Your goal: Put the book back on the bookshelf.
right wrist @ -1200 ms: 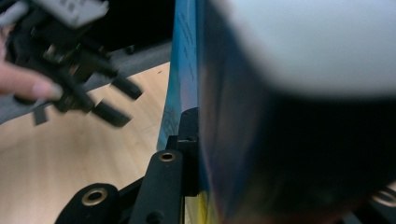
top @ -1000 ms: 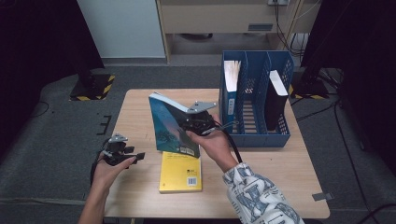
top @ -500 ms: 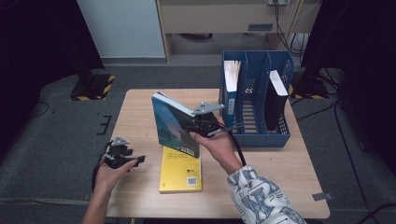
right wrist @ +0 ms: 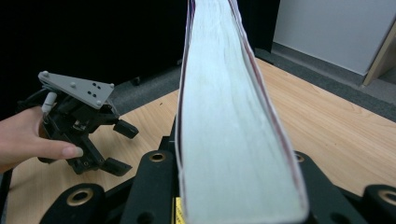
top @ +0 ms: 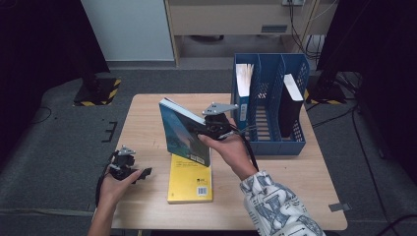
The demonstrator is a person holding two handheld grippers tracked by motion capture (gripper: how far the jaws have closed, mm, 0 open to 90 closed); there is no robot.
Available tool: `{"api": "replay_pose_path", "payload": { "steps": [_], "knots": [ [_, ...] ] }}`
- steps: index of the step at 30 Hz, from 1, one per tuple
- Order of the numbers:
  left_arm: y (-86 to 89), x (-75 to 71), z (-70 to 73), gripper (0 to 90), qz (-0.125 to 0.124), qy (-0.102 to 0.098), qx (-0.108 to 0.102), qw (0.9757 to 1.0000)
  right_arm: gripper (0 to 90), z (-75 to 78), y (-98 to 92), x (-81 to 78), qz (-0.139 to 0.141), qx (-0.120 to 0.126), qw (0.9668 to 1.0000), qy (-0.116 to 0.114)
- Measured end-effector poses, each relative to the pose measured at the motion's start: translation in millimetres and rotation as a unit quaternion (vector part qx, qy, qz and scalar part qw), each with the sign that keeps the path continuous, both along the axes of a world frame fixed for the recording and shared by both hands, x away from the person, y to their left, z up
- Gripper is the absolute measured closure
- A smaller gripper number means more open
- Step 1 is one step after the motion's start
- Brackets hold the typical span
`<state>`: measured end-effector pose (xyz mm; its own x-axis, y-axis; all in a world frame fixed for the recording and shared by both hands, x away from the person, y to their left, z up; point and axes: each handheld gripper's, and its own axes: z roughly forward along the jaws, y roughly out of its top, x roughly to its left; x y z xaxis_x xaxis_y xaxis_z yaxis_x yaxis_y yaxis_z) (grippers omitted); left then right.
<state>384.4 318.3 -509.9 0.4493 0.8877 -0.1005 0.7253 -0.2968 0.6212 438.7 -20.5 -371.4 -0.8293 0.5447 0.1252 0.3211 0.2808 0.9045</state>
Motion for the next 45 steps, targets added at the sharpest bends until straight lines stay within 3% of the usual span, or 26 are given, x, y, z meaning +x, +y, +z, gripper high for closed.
{"api": "replay_pose_path", "payload": {
  "steps": [10,25,29,45],
  "knots": [
    [1.0,-1.0,-0.8,9.7,-0.011,-0.001,-0.004,0.9999,67.5,-2.2,4.0,1.7,0.004,-0.002,1.0000,0.002],
    [1.4,-1.3,-1.2,9.7,-0.013,0.000,-0.003,0.9999,73.1,-3.7,3.5,9.7,-0.012,-0.003,0.9999,0.004],
    [2.9,-1.1,-1.4,5.9,-0.005,0.002,-0.004,1.0000,73.5,-2.8,3.1,13.4,-0.017,-0.001,0.9998,0.012],
    [7.0,-0.2,-4.6,5.6,0.003,0.004,0.001,1.0000,73.9,3.7,-1.3,21.8,-0.032,0.041,0.9961,0.071]
  ]
}}
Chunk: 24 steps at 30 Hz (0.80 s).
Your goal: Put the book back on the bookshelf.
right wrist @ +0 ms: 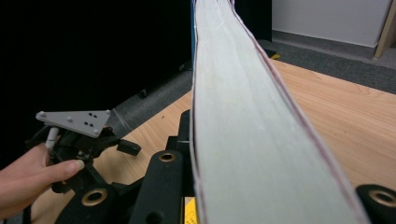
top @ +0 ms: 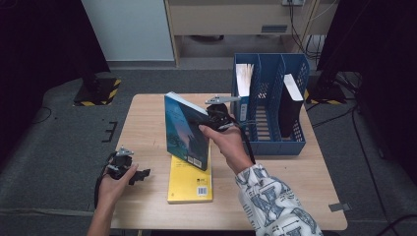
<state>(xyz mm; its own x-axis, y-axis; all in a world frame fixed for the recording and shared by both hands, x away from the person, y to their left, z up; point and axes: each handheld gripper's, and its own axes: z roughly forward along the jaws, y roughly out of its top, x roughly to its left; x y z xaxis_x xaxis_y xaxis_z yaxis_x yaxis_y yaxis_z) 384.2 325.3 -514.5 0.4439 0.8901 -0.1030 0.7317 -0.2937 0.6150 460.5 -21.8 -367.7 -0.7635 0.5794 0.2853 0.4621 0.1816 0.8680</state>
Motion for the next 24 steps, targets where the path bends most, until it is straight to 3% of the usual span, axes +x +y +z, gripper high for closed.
{"api": "replay_pose_path", "payload": {
  "steps": [13,24],
  "knots": [
    [-1.1,2.8,-4.4,5.6,0.007,0.003,0.017,0.9998,73.9,10.5,-25.5,-2.5,-0.020,0.031,0.9991,0.019],
    [-2.6,2.7,-5.8,5.7,0.004,0.005,0.025,0.9997,73.8,12.1,-47.8,-5.8,-0.037,0.025,0.9988,0.019]
  ]
}}
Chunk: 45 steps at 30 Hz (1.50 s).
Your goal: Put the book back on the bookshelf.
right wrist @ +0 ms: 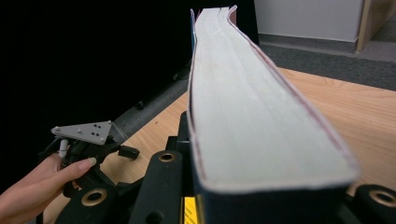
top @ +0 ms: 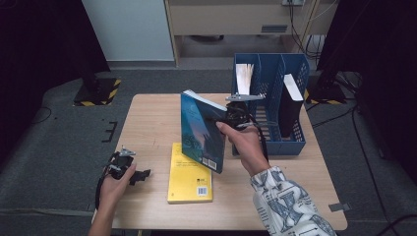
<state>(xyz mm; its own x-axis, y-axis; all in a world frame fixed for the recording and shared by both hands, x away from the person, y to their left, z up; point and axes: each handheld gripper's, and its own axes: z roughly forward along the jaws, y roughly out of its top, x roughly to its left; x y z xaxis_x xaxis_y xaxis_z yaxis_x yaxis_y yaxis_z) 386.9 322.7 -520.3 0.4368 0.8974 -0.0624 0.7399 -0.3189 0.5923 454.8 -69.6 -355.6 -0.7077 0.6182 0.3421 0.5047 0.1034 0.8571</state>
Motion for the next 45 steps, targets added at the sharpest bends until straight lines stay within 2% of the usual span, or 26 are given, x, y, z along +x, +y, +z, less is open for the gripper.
{"api": "replay_pose_path", "payload": {
  "steps": [7,11,16,20,24,28,39,45],
  "knots": [
    [-0.6,-0.3,-0.9,5.7,-0.002,-0.001,0.004,1.0000,73.8,-0.6,-8.0,-1.1,-0.006,0.007,1.0000,0.001],
    [-1.7,0.3,-1.8,5.4,-0.002,-0.006,0.001,1.0000,73.8,2.2,-15.1,-6.0,-0.011,0.016,0.9998,0.002],
    [-3.7,1.1,-4.0,5.0,-0.003,-0.015,0.007,0.9999,73.8,5.3,-21.8,-14.2,-0.010,0.015,0.9998,-0.003],
    [-4.8,2.1,-6.2,4.6,0.005,-0.028,0.004,0.9996,73.8,7.8,-32.1,-24.1,-0.012,0.022,0.9997,-0.001],
    [-6.5,1.4,-6.6,4.2,0.001,-0.030,0.005,0.9995,73.7,9.4,-41.0,-31.6,-0.013,0.023,0.9997,0.000],
    [-8.6,0.3,-7.6,3.6,-0.005,-0.032,0.019,0.9993,73.7,10.2,-52.9,-37.3,-0.020,0.021,0.9996,-0.001],
    [-9.7,-2.0,-9.3,1.6,-0.007,-0.038,0.016,0.9991,73.7,8.0,-85.8,-53.6,-0.044,0.009,0.9990,0.000],
    [-9.4,-2.3,-9.5,1.5,-0.007,-0.039,0.015,0.9991,73.7,3.4,-103.9,-63.1,-0.058,0.011,0.9982,0.002]
  ]
}}
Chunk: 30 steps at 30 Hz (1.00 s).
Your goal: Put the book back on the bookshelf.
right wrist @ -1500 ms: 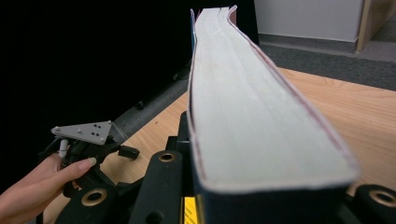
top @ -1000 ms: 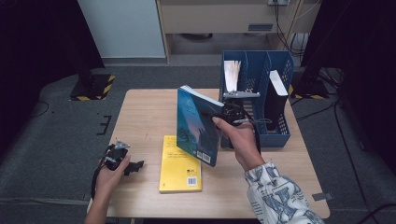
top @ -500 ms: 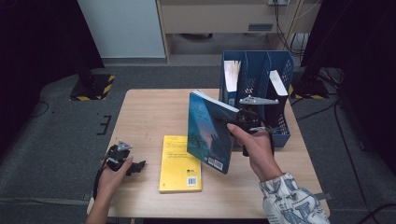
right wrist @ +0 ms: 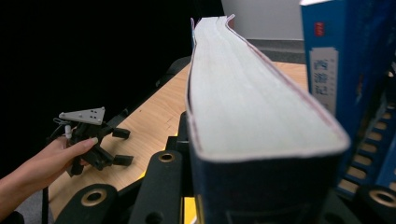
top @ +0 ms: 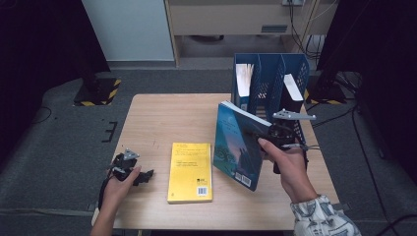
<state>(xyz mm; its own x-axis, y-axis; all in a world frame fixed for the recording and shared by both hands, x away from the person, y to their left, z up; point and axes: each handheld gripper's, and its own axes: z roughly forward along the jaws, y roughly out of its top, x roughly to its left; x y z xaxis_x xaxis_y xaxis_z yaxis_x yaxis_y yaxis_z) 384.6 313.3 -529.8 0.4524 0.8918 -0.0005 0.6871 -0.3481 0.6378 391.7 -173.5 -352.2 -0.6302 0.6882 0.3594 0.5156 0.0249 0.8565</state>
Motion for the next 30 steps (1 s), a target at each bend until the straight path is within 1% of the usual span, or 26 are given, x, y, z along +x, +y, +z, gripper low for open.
{"api": "replay_pose_path", "payload": {
  "steps": [4,8,17,18,19,23,28,30],
  "knots": [
    [-0.1,-0.2,0.0,1.5,0.001,0.000,0.000,1.0000,73.6,0.3,-10.8,-5.7,-0.009,0.000,1.0000,0.003],
    [-0.1,-0.2,0.0,1.5,0.001,0.000,0.000,1.0000,73.6,5.9,-20.2,-10.6,-0.017,0.005,0.9998,0.001],
    [-0.2,-0.4,-0.1,1.3,0.001,0.000,-0.001,1.0000,73.7,31.5,-33.8,-12.9,-0.032,0.018,0.9993,-0.011],
    [-0.2,-0.4,-0.1,1.4,0.001,0.000,-0.001,1.0000,73.7,31.5,-33.8,-12.9,-0.032,0.018,0.9993,-0.011],
    [-0.2,-0.4,-0.2,1.3,0.001,-0.001,-0.001,1.0000,73.6,38.4,-38.5,-12.3,-0.037,0.020,0.9990,-0.016],
    [-0.2,-0.4,-0.2,1.3,0.001,-0.001,-0.001,1.0000,73.7,50.6,-46.6,-13.9,-0.050,0.017,0.9983,-0.024],
    [-0.2,-0.4,-0.2,1.3,0.001,-0.001,-0.001,1.0000,73.6,62.7,-59.7,-12.3,-0.069,0.017,0.9971,-0.026],
    [-0.2,-0.4,-0.2,1.3,0.001,-0.001,-0.001,1.0000,73.7,66.1,-65.1,-10.5,-0.078,0.015,0.9966,-0.023]
  ]
}}
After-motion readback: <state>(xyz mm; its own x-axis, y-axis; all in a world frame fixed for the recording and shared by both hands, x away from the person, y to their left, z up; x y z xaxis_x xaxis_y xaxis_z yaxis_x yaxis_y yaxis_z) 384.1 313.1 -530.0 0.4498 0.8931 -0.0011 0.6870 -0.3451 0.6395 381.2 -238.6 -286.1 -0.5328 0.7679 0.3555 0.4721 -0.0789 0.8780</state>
